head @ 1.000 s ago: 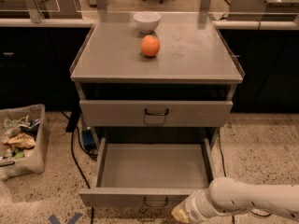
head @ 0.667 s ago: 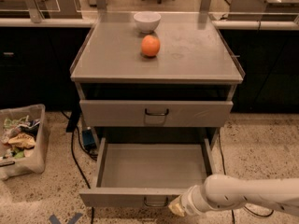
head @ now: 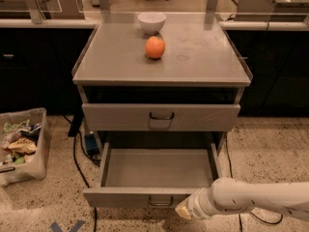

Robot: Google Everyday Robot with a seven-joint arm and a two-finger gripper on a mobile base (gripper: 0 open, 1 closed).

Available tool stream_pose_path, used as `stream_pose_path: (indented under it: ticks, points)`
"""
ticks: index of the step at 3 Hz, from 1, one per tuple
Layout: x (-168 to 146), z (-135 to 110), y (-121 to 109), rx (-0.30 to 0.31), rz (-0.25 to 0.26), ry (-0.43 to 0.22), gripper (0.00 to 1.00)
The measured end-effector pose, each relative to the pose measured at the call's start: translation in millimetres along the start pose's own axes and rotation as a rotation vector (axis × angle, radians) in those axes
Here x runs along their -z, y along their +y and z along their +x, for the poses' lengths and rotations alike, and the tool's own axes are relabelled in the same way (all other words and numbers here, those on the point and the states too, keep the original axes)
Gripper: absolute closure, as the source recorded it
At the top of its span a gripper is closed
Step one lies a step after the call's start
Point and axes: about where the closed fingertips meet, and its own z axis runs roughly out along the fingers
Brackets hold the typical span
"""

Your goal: Close middle drawer

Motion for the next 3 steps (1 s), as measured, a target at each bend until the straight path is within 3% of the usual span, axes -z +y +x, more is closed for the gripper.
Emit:
stream_pose_path:
  ticks: [1, 2, 3]
  points:
    - [-3.4, -13.7, -23.3, 0.007, 0.026, -0.011, 1.00]
    - [-26.7, -45.3, -72.2, -0.030, 0.032, -0.079, 1.00]
    - [-21.4, -68.5, -98.0, -0.033, 0.071, -0.122, 1.00]
